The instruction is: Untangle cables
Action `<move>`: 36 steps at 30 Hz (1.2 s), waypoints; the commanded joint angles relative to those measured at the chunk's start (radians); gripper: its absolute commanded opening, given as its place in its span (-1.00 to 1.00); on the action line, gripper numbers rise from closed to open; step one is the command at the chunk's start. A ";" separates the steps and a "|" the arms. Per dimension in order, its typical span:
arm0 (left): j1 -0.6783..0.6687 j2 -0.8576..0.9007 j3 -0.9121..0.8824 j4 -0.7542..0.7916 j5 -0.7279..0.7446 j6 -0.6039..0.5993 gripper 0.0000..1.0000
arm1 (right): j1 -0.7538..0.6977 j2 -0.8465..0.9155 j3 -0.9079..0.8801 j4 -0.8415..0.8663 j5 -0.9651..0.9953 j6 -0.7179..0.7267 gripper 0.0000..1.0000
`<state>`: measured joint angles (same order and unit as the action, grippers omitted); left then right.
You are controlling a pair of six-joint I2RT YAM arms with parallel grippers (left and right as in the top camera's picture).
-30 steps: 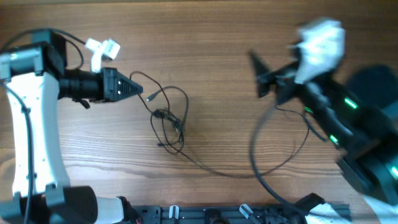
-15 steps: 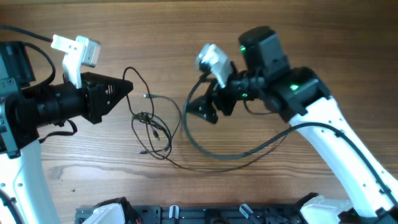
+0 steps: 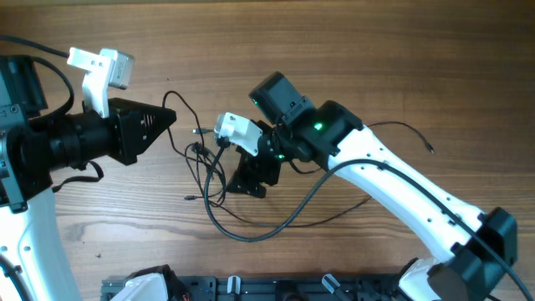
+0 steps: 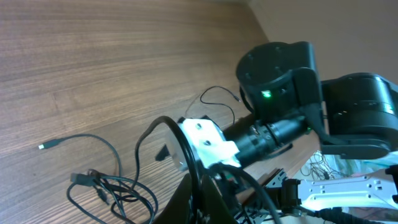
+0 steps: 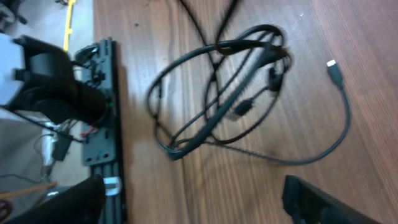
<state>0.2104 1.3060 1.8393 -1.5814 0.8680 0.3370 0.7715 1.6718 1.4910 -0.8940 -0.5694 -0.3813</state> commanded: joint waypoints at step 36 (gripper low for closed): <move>-0.001 -0.001 0.013 -0.006 -0.021 -0.005 -0.91 | 0.033 0.151 -0.014 0.222 -0.008 0.156 -0.27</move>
<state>0.2104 1.3060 1.8393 -1.5864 0.8452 0.3370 0.7868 1.7859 1.4857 -0.6849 -0.5499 -0.2546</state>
